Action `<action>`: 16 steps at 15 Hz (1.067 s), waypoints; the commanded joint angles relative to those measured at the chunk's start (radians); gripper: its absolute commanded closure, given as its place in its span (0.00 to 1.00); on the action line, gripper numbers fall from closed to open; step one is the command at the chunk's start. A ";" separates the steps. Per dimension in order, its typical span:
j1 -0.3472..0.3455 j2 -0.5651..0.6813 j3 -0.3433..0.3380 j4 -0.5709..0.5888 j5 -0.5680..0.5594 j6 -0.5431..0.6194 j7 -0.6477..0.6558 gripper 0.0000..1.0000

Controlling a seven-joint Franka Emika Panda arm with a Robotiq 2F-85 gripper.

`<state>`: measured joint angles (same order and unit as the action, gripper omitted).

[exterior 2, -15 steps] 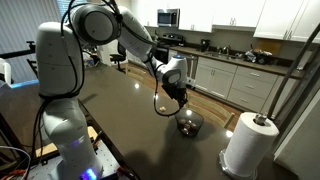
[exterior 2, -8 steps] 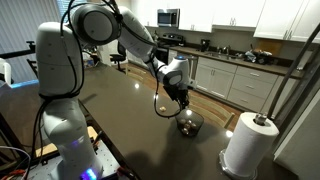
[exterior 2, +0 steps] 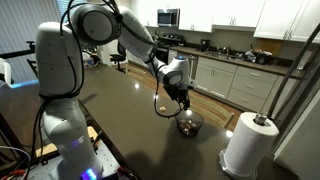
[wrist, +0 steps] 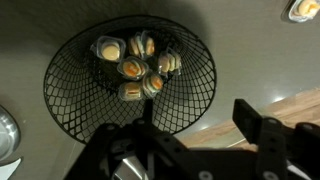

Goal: Move the basket to the right, pick up all the objects from the table and put them in the basket

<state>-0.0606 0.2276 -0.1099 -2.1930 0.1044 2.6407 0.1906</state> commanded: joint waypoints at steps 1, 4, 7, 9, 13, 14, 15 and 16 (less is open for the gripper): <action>-0.004 -0.027 0.016 -0.023 0.018 0.016 -0.009 0.00; 0.005 -0.027 0.039 -0.021 0.015 0.005 -0.032 0.00; 0.015 -0.022 0.076 -0.013 0.016 -0.023 -0.083 0.00; 0.022 -0.015 0.099 -0.006 0.014 -0.044 -0.110 0.00; 0.035 0.000 0.131 0.005 0.006 -0.094 -0.161 0.00; 0.038 0.007 0.139 0.007 0.006 -0.108 -0.177 0.00; 0.043 0.011 0.143 0.010 0.001 -0.123 -0.186 0.00; 0.047 0.016 0.147 0.012 -0.002 -0.140 -0.200 0.00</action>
<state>-0.0213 0.2324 0.0268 -2.1925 0.1040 2.5475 0.0500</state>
